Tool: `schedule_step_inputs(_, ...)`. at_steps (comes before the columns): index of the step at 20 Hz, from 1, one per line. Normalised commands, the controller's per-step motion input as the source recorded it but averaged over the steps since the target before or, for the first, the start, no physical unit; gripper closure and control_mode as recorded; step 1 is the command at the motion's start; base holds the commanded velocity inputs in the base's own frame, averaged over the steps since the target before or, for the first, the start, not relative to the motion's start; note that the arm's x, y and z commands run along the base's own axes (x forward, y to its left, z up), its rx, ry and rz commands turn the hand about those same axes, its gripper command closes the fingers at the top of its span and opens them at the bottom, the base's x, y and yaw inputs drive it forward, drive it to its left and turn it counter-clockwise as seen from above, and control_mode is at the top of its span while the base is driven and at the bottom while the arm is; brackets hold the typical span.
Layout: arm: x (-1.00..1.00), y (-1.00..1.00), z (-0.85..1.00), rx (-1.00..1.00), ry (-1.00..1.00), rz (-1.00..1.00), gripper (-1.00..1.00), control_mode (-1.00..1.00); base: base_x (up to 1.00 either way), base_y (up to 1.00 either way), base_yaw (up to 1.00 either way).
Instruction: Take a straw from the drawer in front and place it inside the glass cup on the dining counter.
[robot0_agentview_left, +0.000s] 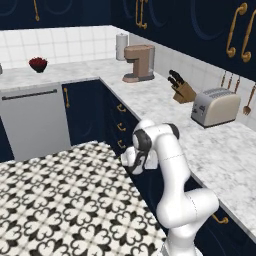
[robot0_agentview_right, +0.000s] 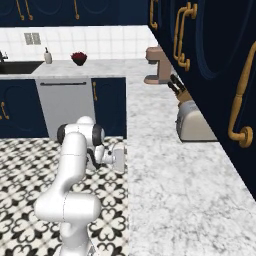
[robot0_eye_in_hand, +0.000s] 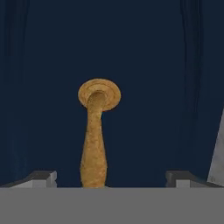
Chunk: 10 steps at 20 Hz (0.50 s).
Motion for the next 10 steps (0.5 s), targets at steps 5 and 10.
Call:
schedule_step_inputs(5, 0.40, 0.00, -0.33, 0.00, 0.00, 0.07, -1.00, -1.00, 0.00, 0.00, 0.00)
schedule_step_inputs(10, 0.31, -0.03, -0.36, 0.00, 0.01, 0.04, -1.00, -1.00, 0.00, 0.00, 0.00)
